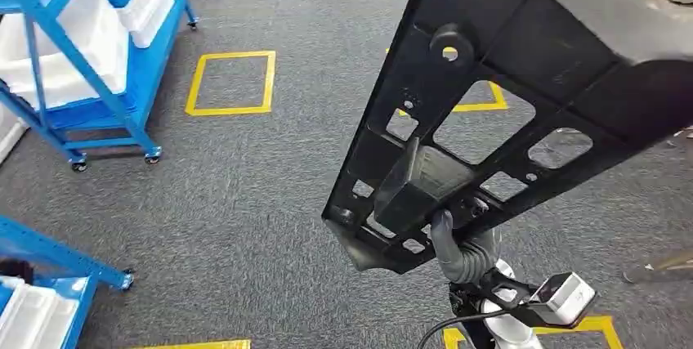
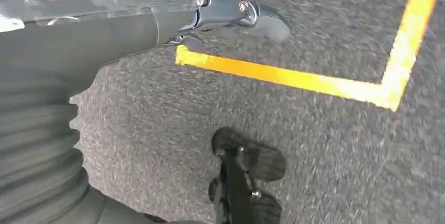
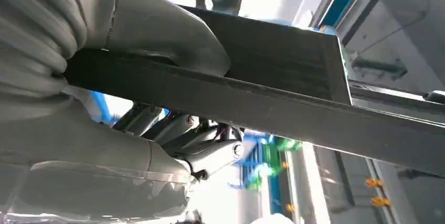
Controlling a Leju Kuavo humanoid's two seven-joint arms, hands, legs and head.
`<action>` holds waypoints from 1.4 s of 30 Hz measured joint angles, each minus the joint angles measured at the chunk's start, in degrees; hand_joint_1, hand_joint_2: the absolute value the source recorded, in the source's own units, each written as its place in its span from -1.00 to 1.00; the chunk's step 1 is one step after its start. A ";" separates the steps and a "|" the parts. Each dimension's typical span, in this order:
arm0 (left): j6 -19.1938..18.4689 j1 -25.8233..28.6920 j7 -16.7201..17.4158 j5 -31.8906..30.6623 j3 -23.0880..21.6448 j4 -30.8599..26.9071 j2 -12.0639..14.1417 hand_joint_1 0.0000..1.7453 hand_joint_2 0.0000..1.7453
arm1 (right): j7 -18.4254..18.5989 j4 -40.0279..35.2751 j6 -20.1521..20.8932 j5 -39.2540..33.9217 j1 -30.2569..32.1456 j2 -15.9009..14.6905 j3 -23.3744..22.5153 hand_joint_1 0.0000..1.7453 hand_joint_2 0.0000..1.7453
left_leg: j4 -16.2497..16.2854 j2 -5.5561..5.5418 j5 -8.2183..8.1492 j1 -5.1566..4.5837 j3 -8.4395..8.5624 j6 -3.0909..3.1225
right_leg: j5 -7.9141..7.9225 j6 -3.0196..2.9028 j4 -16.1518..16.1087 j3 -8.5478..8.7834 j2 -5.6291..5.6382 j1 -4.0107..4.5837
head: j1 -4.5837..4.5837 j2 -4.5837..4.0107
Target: Take the parts from the cabinet and place them on the table.
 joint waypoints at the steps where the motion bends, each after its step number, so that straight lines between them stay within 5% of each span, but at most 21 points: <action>1: -0.13 0.00 0.26 -0.20 0.00 0.00 -0.09 -1.00 1.00 | 0.00 -0.80 -0.56 0.28 0.17 -0.26 0.09 1.00 1.00 | 0.30 0.46 -0.09 -0.31 -0.08 0.08 | 0.30 0.49 -0.13 -0.34 0.56 -0.31 | -0.02 0.02; 3: -0.57 -0.16 0.20 -0.72 -0.02 0.02 -0.28 -1.00 1.00 | 0.00 -2.74 -1.35 0.44 0.70 -1.35 0.37 1.00 1.00 | 0.10 1.57 0.17 -0.56 -0.10 0.71 | 0.71 1.29 -0.43 -0.58 1.76 -0.58 | -0.02 0.00; 4: -0.83 -0.34 0.06 -0.87 -0.06 0.00 -0.61 -1.00 1.00 | 0.00 -3.73 -1.57 0.37 0.74 -2.11 0.57 1.00 1.00 | -0.68 2.41 0.70 -0.01 0.01 1.38 | 0.27 1.43 0.05 -0.80 0.50 -0.39 | 0.04 0.00; 5: -1.03 -0.49 -0.11 -1.15 -0.07 0.02 -0.68 -1.00 1.00 | -0.04 -4.57 -1.94 0.28 0.60 -2.90 0.79 1.00 1.00 | -0.86 3.00 0.85 -0.19 0.06 1.75 | -0.96 1.53 1.44 -1.42 -2.83 -0.18 | 0.09 0.00; 6: -1.16 -0.45 -0.13 -1.33 -0.13 0.00 -0.79 -1.00 1.00 | -0.02 -5.31 -2.16 0.28 0.33 -3.43 1.20 1.00 1.00 | -0.87 3.70 0.88 -0.33 0.02 2.01 | -3.29 1.76 4.98 -3.05 -4.51 -0.21 | 0.33 0.00; 8: -1.90 -0.20 -0.15 -1.90 -0.32 0.00 -1.05 -1.00 1.00 | -0.02 -6.18 -3.20 0.67 0.36 -4.37 1.72 1.00 1.00 | -0.85 5.25 0.79 -0.55 -0.05 2.14 | -7.50 2.14 14.09 -7.17 -5.31 -0.49 | 0.35 0.00; 10: -2.66 -0.25 0.00 -2.47 -0.78 0.02 -1.18 -1.00 1.00 | -0.02 -6.68 -4.52 1.16 0.75 -5.59 2.40 1.00 1.00 | -0.76 6.84 0.74 -0.61 -0.14 2.17 | -7.84 2.52 17.73 -8.74 -5.46 -0.78 | 0.35 0.00; 12: -2.86 -0.50 0.46 -2.53 -1.01 0.02 -1.40 -1.00 1.00 | -0.02 -7.26 -5.11 1.18 0.99 -6.73 3.12 1.00 1.00 | -0.60 8.05 0.55 -0.60 -0.12 2.03 | -3.90 2.57 10.22 -4.54 -6.19 -0.92 | 0.35 0.00; 13: -2.84 -0.61 0.68 -2.53 -1.05 0.02 -1.55 -1.00 1.00 | 0.00 -7.67 -5.13 0.94 0.98 -7.30 3.28 1.00 1.00 | -0.47 8.54 0.40 -0.61 -0.07 1.87 | -1.80 2.44 4.82 -1.47 -7.45 -0.86 | 0.37 0.00; 14: -2.82 -0.66 1.03 -2.53 -1.07 0.02 -1.66 -1.00 1.00 | 0.00 -8.02 -5.11 0.37 0.97 -7.85 3.48 1.00 1.00 | -0.37 9.00 0.21 -0.74 0.11 1.62 | -1.22 2.14 0.12 1.15 -10.32 -0.65 | 0.37 0.00; 19: -2.73 -0.90 1.44 -2.73 -1.16 0.02 -2.49 -1.00 1.00 | 0.00 -9.11 -5.11 -0.04 1.68 -9.33 4.33 1.00 1.00 | -0.17 11.37 -0.48 -1.10 0.52 0.15 | -0.97 0.62 -0.86 1.03 -7.66 -0.32 | 0.31 0.00; 21: -2.86 -1.00 1.33 -2.97 -1.27 0.04 -2.62 -1.00 1.00 | 0.00 -9.77 -5.46 0.59 1.98 -9.53 4.66 1.00 1.00 | 3.86 6.40 -3.46 -0.54 -1.07 -0.43 | -0.74 -0.01 -1.09 1.17 -6.82 -0.57 | 0.20 0.00; 24: -2.95 -0.60 1.29 -2.95 -1.29 0.09 -2.93 -1.00 1.00 | 0.00 -10.14 -6.27 1.44 2.85 -9.57 5.38 1.00 1.00 | 16.97 5.12 -9.12 -0.38 -7.19 -0.88 | -0.69 -0.25 -1.05 1.15 -4.77 -0.40 | 0.24 0.00; 26: -2.86 -0.57 1.27 -2.90 -1.29 0.09 -2.99 -1.00 1.00 | 0.00 -10.16 -6.49 1.68 3.60 -9.59 5.68 1.00 1.00 | 16.93 5.09 -7.23 -0.26 -7.51 -0.98 | -0.69 -0.24 -1.01 1.25 -3.35 -0.38 | 0.24 0.00; 28: -2.78 -0.77 1.16 -2.75 -1.29 0.09 -3.02 -1.00 1.00 | 0.00 -10.45 -6.55 1.59 3.65 -9.66 6.49 1.00 1.00 | 8.11 4.29 -1.78 0.06 -3.60 -0.82 | -0.75 -0.06 -0.83 1.39 -1.73 -0.50 | 0.26 0.00; 29: -2.71 -0.77 1.00 -2.49 -1.29 0.09 -3.02 -1.00 1.00 | -0.02 -10.55 -6.42 1.29 3.52 -9.66 6.89 1.00 1.00 | 3.43 2.39 0.41 0.30 -1.48 -0.76 | -0.83 0.14 -0.65 1.39 -1.10 -0.56 | 0.22 0.00; 30: -2.71 -0.80 0.90 -2.40 -1.29 0.09 -3.04 -1.00 1.00 | -0.02 -10.55 -6.03 1.05 3.31 -9.64 7.17 1.00 1.00 | 1.30 -0.97 -0.14 0.50 -0.68 -0.61 | -0.89 0.60 -0.25 1.08 -0.37 -0.28 | 0.26 0.00; 34: -3.02 -0.92 -0.09 -2.25 -1.27 0.09 -3.06 -1.00 1.00 | 0.02 -10.58 -5.33 0.24 2.97 -9.64 7.41 1.00 1.00 | 0.44 1.07 -0.02 0.23 -0.42 0.57 | -0.13 2.28 -0.58 0.09 2.14 -0.74 | 0.31 0.00; 37: -3.10 -0.88 -0.26 -2.27 -1.27 0.09 -3.12 -1.00 1.00 | 0.00 -10.60 -5.00 -0.41 2.78 -9.73 7.39 1.00 1.00 | -0.23 3.52 0.46 0.23 -0.29 1.77 | -4.82 2.83 6.41 -3.12 -4.72 -0.64 | 0.74 0.00; 40: -2.91 -0.53 -0.02 -2.27 -1.22 0.09 -3.10 -1.00 1.00 | 0.00 -10.38 -3.95 -1.31 2.86 -9.77 7.26 1.00 1.00 | -0.15 6.02 0.32 -0.20 -0.44 1.95 | -8.89 3.34 18.00 -8.71 -5.55 -0.98 | 0.72 0.00; 42: -2.84 -0.69 0.22 -2.27 -1.22 0.09 -3.12 -1.00 1.00 | 0.02 -9.96 -3.36 -1.71 2.79 -9.77 6.99 1.00 1.00 | -0.13 7.37 0.18 -0.26 -0.33 1.88 | -5.67 3.26 13.64 -6.30 -5.86 -0.95 | 0.74 0.00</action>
